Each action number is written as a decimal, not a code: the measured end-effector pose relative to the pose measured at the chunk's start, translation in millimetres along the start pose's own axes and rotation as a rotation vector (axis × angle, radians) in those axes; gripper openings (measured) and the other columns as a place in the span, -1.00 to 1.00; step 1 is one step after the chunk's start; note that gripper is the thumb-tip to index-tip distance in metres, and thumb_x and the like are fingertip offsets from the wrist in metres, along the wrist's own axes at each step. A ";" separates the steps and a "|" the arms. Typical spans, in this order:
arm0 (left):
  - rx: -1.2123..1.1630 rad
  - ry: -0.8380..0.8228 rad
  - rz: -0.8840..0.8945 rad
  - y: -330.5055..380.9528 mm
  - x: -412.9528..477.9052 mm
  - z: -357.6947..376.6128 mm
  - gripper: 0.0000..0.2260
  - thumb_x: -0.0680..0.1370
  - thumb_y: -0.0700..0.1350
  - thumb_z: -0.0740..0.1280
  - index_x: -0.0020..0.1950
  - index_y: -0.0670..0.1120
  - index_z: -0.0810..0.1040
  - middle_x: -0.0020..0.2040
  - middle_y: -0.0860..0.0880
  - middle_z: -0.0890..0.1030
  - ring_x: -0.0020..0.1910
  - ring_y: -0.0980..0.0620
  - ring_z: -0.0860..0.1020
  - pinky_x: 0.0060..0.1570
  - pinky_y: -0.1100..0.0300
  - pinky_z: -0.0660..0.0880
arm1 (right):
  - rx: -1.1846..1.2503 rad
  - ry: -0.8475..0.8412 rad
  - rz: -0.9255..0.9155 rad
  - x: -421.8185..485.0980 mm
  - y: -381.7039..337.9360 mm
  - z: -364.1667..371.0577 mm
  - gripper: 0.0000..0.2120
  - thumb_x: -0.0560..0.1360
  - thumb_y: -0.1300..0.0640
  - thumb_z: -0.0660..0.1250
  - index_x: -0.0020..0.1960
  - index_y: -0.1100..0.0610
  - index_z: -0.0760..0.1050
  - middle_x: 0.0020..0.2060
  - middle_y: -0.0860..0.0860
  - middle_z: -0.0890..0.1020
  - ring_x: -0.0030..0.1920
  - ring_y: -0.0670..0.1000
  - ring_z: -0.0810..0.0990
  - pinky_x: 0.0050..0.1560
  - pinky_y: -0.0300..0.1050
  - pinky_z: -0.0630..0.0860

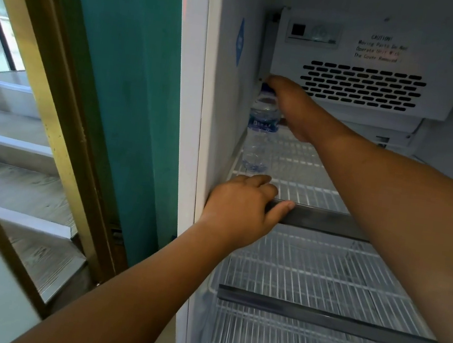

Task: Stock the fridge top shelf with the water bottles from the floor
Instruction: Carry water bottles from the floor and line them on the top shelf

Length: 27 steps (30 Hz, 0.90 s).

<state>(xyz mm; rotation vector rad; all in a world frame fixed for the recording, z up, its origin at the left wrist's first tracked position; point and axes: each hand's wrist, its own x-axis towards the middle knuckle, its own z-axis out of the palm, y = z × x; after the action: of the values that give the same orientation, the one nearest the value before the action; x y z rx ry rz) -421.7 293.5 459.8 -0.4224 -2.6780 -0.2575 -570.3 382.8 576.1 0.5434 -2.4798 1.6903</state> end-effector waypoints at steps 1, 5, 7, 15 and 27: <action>-0.002 0.005 0.000 0.0 0.0 0.1 -0.52 0.56 0.27 -0.01 0.23 0.06 0.51 0.41 0.03 0.42 0.33 -0.05 0.43 0.17 0.04 0.44 | -0.017 0.020 -0.010 0.0 -2.8 -3.3 -0.66 0.55 -0.07 0.14 0.14 0.14 0.48 -0.03 0.02 0.56 0.05 0.03 0.56 0.06 -0.11 0.49; 0.002 0.009 -0.005 -0.2 -0.3 -0.8 -0.51 0.55 0.28 -0.02 0.22 0.07 0.51 0.42 0.04 0.42 0.34 -0.06 0.42 0.17 0.03 0.44 | -0.041 0.009 -0.089 -6.7 1.9 -11.0 -0.84 0.58 -0.03 0.19 -0.03 0.00 0.50 -0.05 0.01 0.60 -0.01 -0.05 0.58 -0.06 -0.07 0.57; 0.001 0.010 -0.010 0.3 -0.3 -1.4 -0.51 0.55 0.28 -0.02 0.23 0.07 0.51 0.42 0.04 0.41 0.34 -0.06 0.42 0.17 0.02 0.44 | -0.061 0.021 -0.125 -11.4 1.4 -10.3 -0.86 0.56 -0.05 0.23 -0.08 -0.02 0.48 -0.11 -0.03 0.58 -0.07 -0.05 0.57 -0.10 -0.04 0.61; 0.012 0.007 -0.016 1.2 -0.9 -1.7 -0.51 0.55 0.28 -0.03 0.21 0.06 0.52 0.39 0.03 0.44 0.29 -0.07 0.45 0.15 0.02 0.46 | -0.297 0.106 -0.219 -7.3 0.3 -7.6 -0.72 0.50 -0.15 0.29 -0.14 0.06 0.41 -0.21 0.04 0.54 -0.11 0.05 0.54 -0.10 -0.05 0.51; 0.012 0.041 -0.003 0.4 -2.0 2.1 -0.54 0.56 0.26 -0.01 0.13 0.05 0.54 0.21 0.05 0.55 0.13 -0.04 0.52 -0.02 0.09 0.48 | -0.544 0.151 -0.232 -9.9 -5.0 -7.2 -0.53 0.53 -0.15 0.25 0.13 0.25 0.52 0.06 0.19 0.62 0.04 0.11 0.56 -0.13 -0.21 0.34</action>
<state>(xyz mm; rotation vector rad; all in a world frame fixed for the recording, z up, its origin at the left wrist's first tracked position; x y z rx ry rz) -420.6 293.9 457.2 -0.4049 -2.6389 -0.2476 -560.2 390.1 580.6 0.5800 -2.4931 0.8836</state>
